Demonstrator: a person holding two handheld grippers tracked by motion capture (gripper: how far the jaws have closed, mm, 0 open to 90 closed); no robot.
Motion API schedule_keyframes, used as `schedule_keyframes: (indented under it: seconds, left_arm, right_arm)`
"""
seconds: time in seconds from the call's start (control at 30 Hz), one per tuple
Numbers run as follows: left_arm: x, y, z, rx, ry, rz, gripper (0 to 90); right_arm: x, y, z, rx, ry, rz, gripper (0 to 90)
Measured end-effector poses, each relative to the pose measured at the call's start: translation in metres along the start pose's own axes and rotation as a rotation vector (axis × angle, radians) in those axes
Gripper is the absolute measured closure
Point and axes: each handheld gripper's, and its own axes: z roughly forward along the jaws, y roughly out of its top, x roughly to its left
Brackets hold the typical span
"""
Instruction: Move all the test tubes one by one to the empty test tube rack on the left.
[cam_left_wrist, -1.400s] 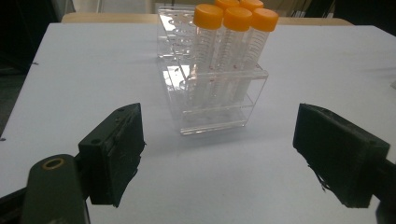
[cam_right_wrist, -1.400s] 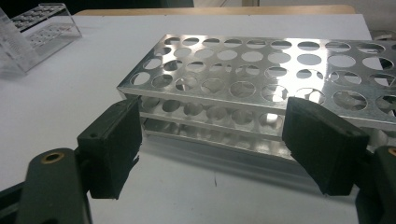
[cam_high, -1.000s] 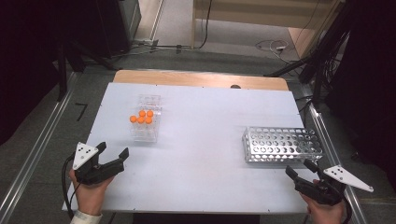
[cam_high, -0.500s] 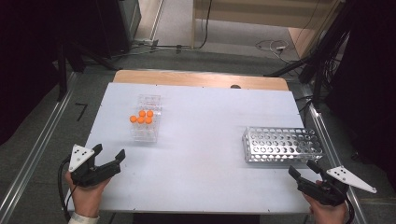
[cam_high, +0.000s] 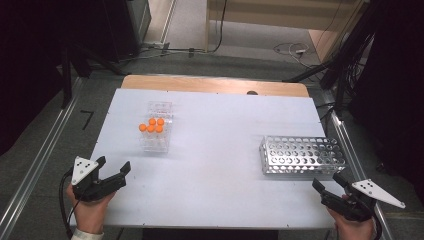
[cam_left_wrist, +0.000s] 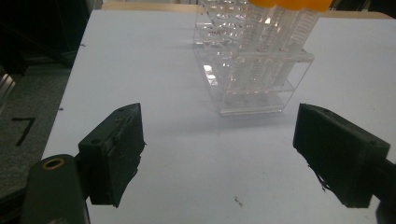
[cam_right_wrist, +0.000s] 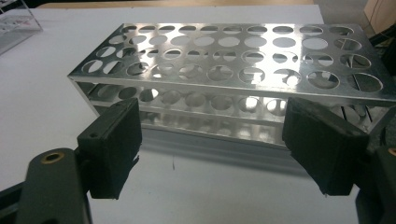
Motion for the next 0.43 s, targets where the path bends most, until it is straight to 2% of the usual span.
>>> schedule_keyframes:
  seconds: [0.43]
  left_arm:
    - [0.0097, -0.0069, 0.0049, 0.038, 0.032, -0.013, 15.9]
  right_arm:
    - [-0.0108, -0.0075, 0.0031, 0.043, -0.063, 0.009, 18.2]
